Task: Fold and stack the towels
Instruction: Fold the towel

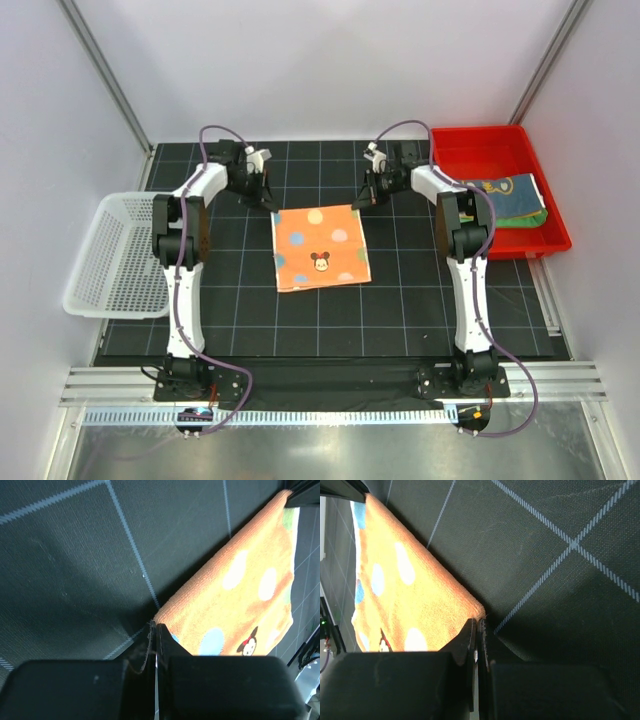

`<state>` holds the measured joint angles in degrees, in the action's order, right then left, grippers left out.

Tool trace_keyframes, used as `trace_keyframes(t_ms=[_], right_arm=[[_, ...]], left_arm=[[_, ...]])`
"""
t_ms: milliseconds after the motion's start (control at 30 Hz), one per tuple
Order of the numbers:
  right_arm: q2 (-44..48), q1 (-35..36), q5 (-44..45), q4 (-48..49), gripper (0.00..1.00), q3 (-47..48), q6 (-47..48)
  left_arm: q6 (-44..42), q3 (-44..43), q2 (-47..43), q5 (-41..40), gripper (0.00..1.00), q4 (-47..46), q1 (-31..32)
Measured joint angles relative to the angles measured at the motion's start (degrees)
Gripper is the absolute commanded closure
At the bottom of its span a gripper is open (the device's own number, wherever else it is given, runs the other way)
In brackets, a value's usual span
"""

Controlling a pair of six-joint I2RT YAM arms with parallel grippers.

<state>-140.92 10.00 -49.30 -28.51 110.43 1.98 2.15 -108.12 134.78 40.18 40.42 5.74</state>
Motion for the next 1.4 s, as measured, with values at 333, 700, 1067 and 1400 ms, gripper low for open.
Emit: trace_keyframes(t_ms=[333,700,1067,1400], right_arm=[[6.8,0.0,2.71,6.32,0.99,-8.37,0.13],[18.56,0.0,3.63,17.88,0.99,-21.62,-1.05],[28.26,0.0,5.16,24.28,0.99,-35.74,-3.19],[35.04,0.0,5.75,28.52,0.99,-44.24,-5.79]], left_arm=[[-0.07,1.36,-3.3,0.11,1.0,-0.39,0.55],[-1.62,6.67,-10.82,-1.36,1.0,-2.51,2.51],[-2.62,15.26,-18.18,-3.04,1.0,-5.07,3.37],[0.13,22.45,-23.76,-3.04,1.0,-9.7,3.58]])
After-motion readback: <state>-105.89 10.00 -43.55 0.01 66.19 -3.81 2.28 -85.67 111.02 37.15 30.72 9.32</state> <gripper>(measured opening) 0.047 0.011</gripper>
